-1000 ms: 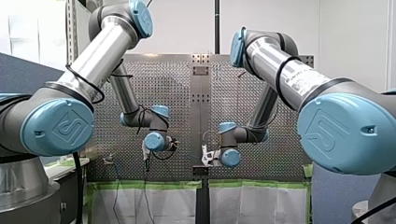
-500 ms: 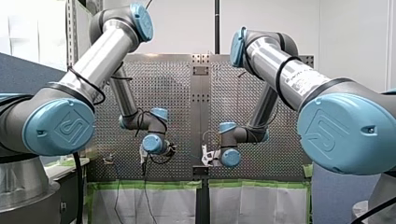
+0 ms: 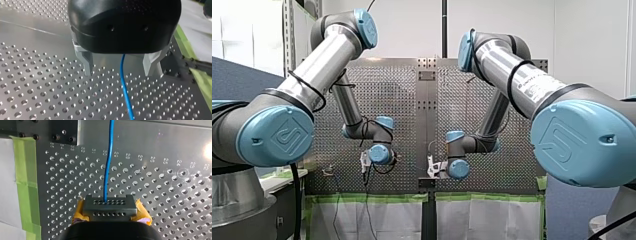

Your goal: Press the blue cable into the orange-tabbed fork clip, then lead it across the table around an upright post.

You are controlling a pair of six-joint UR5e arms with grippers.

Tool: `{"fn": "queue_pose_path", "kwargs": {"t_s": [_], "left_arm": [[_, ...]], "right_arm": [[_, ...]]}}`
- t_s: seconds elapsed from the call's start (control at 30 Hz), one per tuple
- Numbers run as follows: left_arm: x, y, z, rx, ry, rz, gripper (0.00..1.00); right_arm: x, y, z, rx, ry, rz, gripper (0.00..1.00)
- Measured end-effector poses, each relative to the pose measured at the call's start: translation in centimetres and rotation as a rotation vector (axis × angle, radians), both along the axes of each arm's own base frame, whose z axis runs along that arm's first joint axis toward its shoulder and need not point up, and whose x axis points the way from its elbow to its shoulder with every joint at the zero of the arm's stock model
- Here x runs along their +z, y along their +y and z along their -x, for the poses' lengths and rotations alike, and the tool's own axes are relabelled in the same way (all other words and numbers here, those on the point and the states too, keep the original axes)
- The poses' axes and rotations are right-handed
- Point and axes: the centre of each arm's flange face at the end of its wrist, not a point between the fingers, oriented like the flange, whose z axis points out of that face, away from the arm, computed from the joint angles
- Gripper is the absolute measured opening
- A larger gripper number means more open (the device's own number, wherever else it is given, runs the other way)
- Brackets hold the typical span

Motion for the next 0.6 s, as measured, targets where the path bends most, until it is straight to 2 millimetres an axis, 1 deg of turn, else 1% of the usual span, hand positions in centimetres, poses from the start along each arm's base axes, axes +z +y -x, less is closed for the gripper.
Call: {"fn": "queue_pose_path", "kwargs": {"t_s": [0.3,0.6], "left_arm": [[0.14,0.56,-0.25,0.05,-0.001,-0.07,1.0],[0.38,0.33,-0.55,0.043,0.006,-0.096,1.0]], "right_arm": [[0.01,0.1,-0.11,0.002,0.002,-0.002,0.0],[0.06,0.07,-0.17,0.002,-0.001,-0.003,0.0]]}}
